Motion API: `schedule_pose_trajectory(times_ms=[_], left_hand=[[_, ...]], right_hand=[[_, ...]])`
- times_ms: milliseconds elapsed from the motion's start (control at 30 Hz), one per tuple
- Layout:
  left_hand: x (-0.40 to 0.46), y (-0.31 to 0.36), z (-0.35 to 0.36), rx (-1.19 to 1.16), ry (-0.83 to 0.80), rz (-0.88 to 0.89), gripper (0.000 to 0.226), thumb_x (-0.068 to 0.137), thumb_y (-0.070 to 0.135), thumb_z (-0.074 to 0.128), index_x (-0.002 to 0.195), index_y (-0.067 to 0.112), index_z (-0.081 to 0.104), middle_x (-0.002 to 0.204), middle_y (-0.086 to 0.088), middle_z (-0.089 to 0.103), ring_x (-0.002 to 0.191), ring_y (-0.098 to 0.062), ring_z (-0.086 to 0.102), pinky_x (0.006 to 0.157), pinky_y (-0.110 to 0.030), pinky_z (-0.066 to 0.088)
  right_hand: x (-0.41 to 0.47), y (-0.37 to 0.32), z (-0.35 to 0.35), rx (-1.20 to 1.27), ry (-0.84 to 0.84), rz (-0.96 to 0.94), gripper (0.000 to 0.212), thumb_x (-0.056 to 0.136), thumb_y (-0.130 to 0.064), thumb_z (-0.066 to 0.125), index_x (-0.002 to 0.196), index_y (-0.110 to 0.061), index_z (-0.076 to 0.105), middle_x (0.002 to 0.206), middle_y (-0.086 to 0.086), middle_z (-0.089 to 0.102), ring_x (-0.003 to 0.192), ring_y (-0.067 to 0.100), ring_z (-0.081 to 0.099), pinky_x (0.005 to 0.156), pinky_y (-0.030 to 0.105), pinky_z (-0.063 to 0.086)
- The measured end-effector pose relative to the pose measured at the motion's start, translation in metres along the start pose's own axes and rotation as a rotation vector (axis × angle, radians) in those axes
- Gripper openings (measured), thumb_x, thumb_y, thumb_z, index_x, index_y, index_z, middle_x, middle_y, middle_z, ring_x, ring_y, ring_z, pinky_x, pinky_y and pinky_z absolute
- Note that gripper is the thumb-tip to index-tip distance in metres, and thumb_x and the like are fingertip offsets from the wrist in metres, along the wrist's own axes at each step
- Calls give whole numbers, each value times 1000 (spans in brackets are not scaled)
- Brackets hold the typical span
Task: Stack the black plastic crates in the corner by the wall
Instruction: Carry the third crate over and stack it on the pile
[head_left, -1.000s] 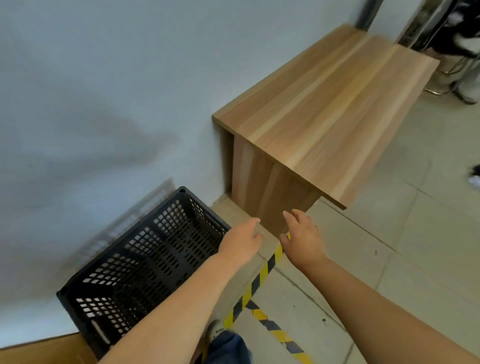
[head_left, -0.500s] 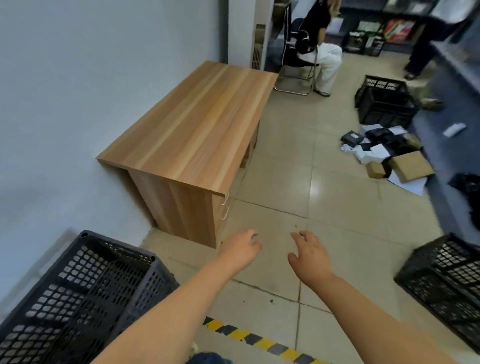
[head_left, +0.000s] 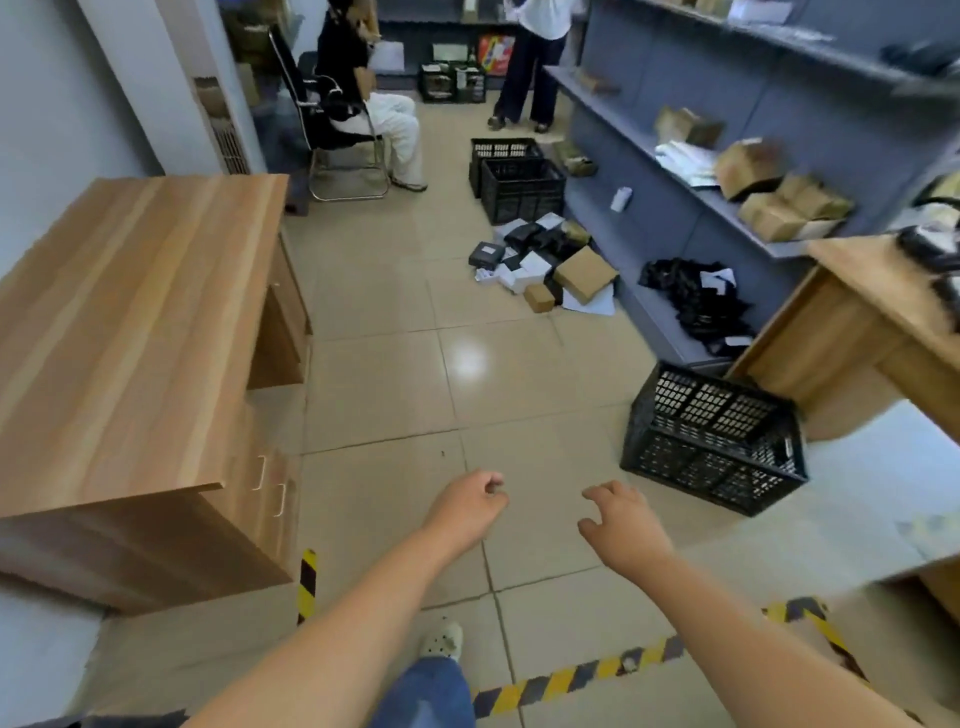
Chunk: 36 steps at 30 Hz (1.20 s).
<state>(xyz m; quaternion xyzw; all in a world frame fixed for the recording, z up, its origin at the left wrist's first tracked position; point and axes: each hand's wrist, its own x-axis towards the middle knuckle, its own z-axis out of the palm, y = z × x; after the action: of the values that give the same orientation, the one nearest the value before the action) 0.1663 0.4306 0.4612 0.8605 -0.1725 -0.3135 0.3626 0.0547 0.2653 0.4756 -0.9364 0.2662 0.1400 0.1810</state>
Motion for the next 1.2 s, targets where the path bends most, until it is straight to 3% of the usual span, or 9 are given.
schedule_pose_trajectory(times_ms=[567, 867, 1200], left_hand=[[229, 90, 14, 271, -222, 194, 34, 91, 24, 48, 122, 14, 59, 125, -5, 62, 114, -20, 57, 92, -26, 42], [286, 170, 99, 345, -345, 249, 35, 91, 24, 47, 123, 14, 57, 127, -4, 60, 113, -21, 56, 92, -26, 43], [342, 290, 203, 307, -286, 188, 37, 91, 24, 47, 126, 16, 55, 129, -2, 59, 115, -20, 55, 95, -30, 43]], right_hand=[[125, 101, -69, 340, 76, 485, 45, 94, -26, 49, 137, -13, 45, 142, 10, 38, 130, 28, 36, 107, 36, 34], [145, 212, -97, 328, 92, 588, 45, 95, -27, 48, 138, -15, 44, 144, 6, 38, 135, 24, 31, 108, 33, 30], [182, 372, -156, 246, 20, 532, 45, 95, -29, 45, 139, -18, 42, 143, 4, 39, 133, 24, 33, 106, 32, 32]])
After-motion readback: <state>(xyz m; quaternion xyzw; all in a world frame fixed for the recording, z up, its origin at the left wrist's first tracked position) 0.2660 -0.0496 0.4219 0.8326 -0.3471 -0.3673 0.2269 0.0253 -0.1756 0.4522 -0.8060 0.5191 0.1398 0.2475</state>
